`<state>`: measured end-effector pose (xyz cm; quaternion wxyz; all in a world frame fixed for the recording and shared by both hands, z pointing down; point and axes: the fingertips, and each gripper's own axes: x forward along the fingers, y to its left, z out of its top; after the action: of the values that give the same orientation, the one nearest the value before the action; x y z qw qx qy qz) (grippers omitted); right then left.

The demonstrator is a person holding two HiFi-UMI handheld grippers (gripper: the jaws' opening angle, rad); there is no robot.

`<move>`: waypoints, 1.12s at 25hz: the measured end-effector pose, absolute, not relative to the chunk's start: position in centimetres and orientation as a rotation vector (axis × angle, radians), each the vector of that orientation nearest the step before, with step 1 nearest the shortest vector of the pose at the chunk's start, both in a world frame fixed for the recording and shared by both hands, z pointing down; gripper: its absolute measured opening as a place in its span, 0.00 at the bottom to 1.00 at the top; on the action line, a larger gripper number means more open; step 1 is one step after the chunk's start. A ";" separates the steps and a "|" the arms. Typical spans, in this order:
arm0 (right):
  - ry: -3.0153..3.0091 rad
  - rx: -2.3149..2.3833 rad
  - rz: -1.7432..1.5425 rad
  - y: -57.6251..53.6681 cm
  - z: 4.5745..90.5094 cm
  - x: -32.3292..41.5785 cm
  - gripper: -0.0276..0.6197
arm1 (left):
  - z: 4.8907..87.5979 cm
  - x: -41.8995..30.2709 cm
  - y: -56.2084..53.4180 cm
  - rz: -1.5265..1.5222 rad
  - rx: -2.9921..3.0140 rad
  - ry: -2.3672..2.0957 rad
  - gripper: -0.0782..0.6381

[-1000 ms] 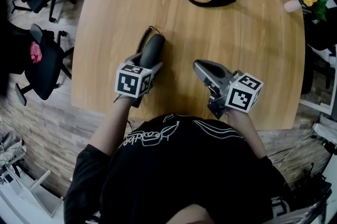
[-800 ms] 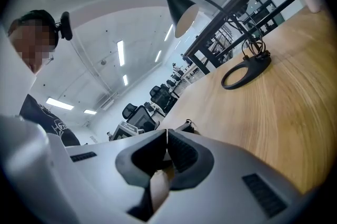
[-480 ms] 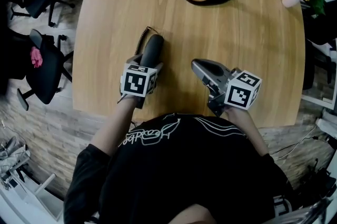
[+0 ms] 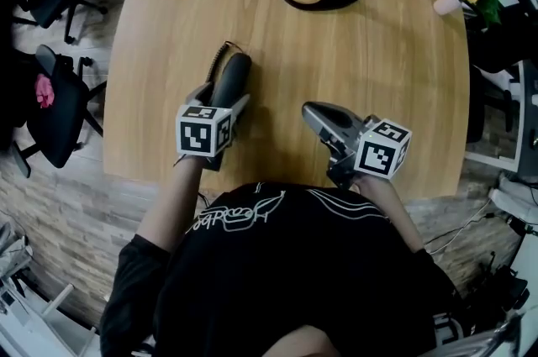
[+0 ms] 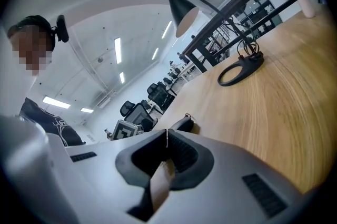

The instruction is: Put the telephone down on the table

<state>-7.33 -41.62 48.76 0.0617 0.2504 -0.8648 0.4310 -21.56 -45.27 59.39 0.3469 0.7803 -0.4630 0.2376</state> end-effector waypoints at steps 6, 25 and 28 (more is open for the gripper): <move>-2.633 0.732 1.261 -39.8 47.3 -6.9 0.10 | 55.5 -23.0 -43.4 0.454 2.019 -1.248 0.60; -2.853 0.613 1.059 -22.6 39.0 0.1 0.10 | 38.3 -7.7 -22.1 -0.138 2.273 -0.876 0.36; -2.909 0.567 1.013 -19.1 37.1 1.1 0.10 | 37.0 -4.7 -17.9 -0.162 2.294 -0.797 0.23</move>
<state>1.14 -19.09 37.12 0.0045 0.1810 -0.9287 0.3235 -4.73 -17.88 36.96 0.3467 0.8841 -0.3070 -0.0625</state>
